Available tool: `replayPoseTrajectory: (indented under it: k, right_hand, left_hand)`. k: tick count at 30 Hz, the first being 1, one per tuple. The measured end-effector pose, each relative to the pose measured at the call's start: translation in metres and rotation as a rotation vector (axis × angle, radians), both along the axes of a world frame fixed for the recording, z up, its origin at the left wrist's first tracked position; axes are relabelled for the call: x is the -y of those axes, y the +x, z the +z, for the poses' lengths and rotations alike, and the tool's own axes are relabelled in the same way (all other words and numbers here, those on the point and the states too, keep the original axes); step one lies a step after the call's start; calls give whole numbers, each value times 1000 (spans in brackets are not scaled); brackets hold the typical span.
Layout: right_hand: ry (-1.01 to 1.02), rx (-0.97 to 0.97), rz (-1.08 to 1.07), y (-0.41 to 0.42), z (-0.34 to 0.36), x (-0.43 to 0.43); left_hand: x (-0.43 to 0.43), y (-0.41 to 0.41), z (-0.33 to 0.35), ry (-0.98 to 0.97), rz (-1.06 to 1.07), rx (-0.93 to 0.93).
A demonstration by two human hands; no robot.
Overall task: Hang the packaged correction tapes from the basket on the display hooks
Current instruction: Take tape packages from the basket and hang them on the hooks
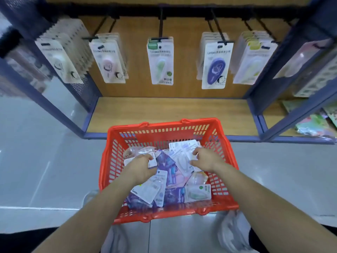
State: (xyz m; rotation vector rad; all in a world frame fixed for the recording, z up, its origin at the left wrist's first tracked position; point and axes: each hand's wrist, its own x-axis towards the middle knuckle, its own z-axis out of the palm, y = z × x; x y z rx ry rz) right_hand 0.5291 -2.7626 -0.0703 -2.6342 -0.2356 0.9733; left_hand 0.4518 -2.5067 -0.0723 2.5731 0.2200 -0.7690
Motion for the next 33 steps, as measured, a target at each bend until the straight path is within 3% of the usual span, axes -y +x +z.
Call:
replayPoseTrajectory:
  k: [9,16,22,27,33]
  right_hand:
    - [363,-319,-111,-40,-93,-56]
    - [416,-309,-126,-49,-108,-75]
    - [535,-327,-494,-39,-91,-56]
    - [542,-321,-532,-41,-77,-44]
    - [587,-156,-643,-37,-60,-36]
  left_hand:
    - [-30,-28,-67,10,74,-71]
    - [-51,-41,-78,-71,33,-40]
    - [-50,-46,-74,-57,-46,-130]
    - [-41,-42,-58,122,-25,14]
    - [-36,-33,-43,-221,294,56]
